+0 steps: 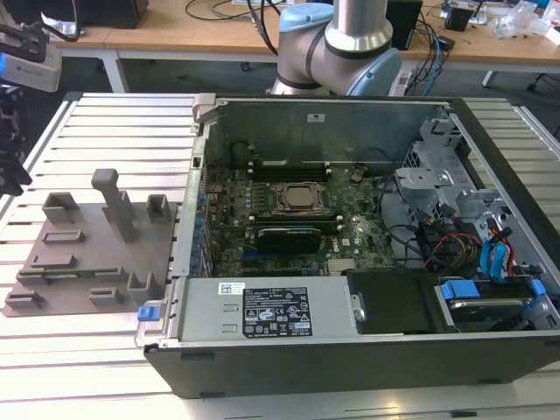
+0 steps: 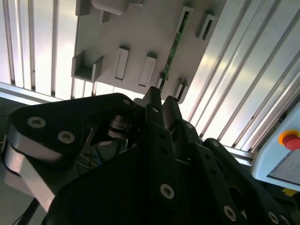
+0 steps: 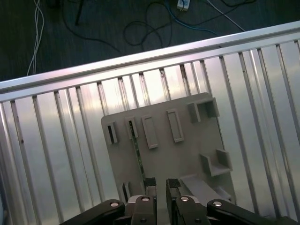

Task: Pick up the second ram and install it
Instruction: 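Pick up the second ram and move it above second insertion slot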

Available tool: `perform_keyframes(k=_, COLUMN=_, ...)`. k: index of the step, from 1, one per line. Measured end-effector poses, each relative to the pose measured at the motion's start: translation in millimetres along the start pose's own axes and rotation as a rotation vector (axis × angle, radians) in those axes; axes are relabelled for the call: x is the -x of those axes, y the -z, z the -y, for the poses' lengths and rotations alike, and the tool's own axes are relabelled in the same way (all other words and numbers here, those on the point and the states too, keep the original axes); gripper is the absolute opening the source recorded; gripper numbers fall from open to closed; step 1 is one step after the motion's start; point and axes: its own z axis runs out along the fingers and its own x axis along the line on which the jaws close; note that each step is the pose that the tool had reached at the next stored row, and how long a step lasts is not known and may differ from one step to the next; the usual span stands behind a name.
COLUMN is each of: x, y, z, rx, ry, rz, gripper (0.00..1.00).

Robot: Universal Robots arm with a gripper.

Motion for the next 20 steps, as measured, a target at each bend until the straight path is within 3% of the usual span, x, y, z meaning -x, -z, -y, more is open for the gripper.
perform_keyframes(k=6, x=-5.7, y=-15.6, z=2.0, rx=0.0001, ry=0.0, rz=0.0001, gripper=0.24)
perform_keyframes(k=17, x=-6.8, y=-27.0, z=2.6, rx=0.0001, ry=0.0, rz=0.0001, gripper=0.24)
perform_keyframes(k=20, x=-7.2, y=-33.6, z=2.9, rx=0.0001, ry=0.0, rz=0.0001, gripper=0.24)
